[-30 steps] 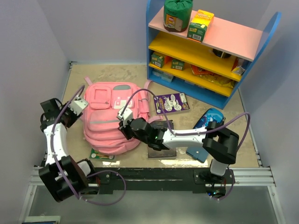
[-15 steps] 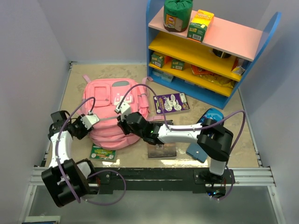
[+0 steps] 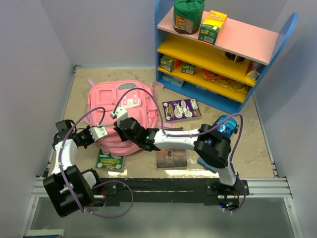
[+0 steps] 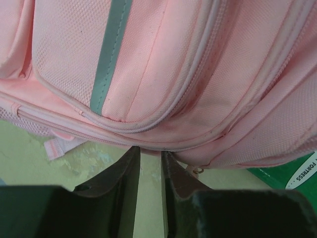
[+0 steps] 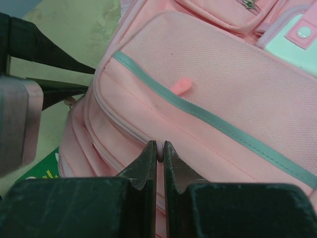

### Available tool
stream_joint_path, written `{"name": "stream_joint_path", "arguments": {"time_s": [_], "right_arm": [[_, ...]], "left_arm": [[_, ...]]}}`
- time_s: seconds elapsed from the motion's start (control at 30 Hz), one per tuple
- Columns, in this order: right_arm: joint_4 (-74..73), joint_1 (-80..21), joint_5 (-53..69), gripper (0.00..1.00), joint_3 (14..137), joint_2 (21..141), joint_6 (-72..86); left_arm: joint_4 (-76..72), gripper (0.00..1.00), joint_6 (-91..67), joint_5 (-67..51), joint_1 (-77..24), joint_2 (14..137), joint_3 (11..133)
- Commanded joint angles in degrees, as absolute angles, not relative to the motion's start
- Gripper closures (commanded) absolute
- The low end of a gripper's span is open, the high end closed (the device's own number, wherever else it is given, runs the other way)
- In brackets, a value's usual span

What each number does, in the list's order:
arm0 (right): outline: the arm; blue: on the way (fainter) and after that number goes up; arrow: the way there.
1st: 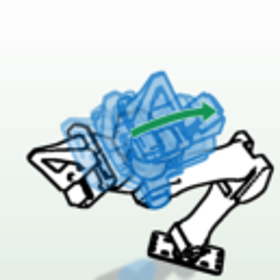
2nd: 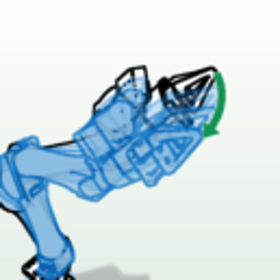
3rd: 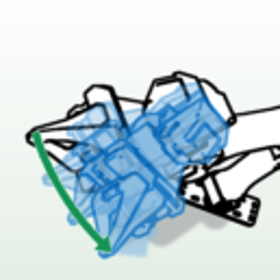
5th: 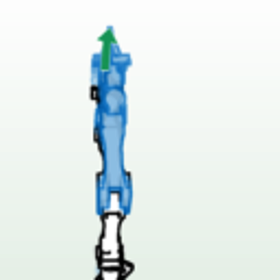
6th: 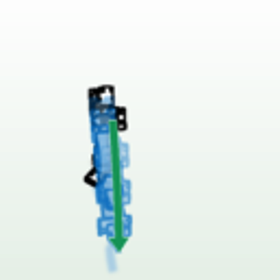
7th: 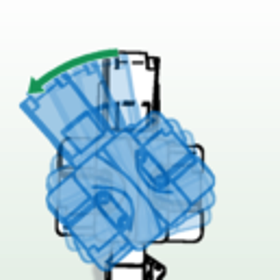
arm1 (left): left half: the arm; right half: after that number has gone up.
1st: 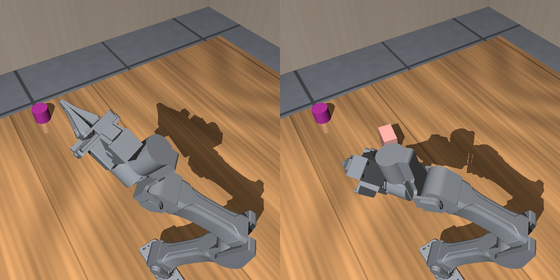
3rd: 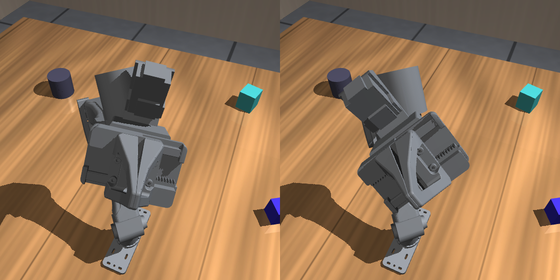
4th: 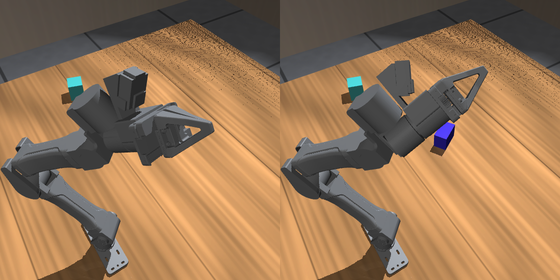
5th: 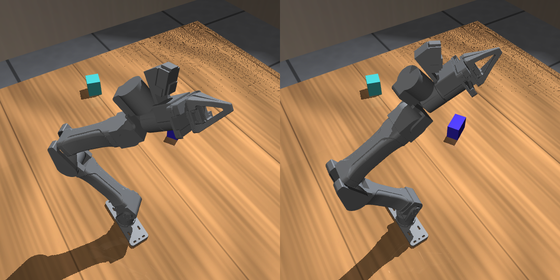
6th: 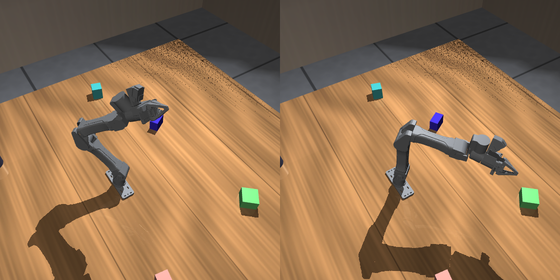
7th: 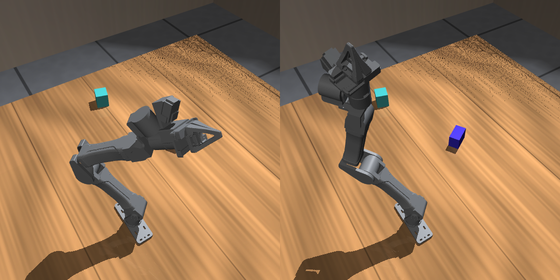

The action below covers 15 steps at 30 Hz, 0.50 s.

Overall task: Pack the student bag
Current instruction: Unzip the student bag at the center of the board.

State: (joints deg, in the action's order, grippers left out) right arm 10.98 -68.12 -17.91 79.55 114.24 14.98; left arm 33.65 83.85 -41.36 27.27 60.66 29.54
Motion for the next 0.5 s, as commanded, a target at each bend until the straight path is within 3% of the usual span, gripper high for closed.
{"name": "stream_joint_path", "arguments": {"time_s": [0.0, 0.13, 0.23, 0.47], "right_arm": [[16.5, -69.3, -16.5, 1.0, 83.8, 115.9, 17.2], [22.0, -69.3, -13.5, 1.0, 84.0, 116.6, 19.3], [26.1, -69.3, -9.9, 1.0, 84.3, 117.9, 21.3], [27.4, -69.3, -6.3, 1.0, 87.8, 122.2, 24.9]], "left_arm": [[41.7, 0.74, 90.2, -54.8, 26.3, 63.1, 29.3], [43.4, 0.76, 93.6, -56.0, 26.2, 65.2, 29.8], [45.5, 0.85, 96.3, -56.9, 26.3, 65.4, 30.4], [51.3, 0.87, 99.7, -59.3, 26.2, 65.0, 33.0]]}}
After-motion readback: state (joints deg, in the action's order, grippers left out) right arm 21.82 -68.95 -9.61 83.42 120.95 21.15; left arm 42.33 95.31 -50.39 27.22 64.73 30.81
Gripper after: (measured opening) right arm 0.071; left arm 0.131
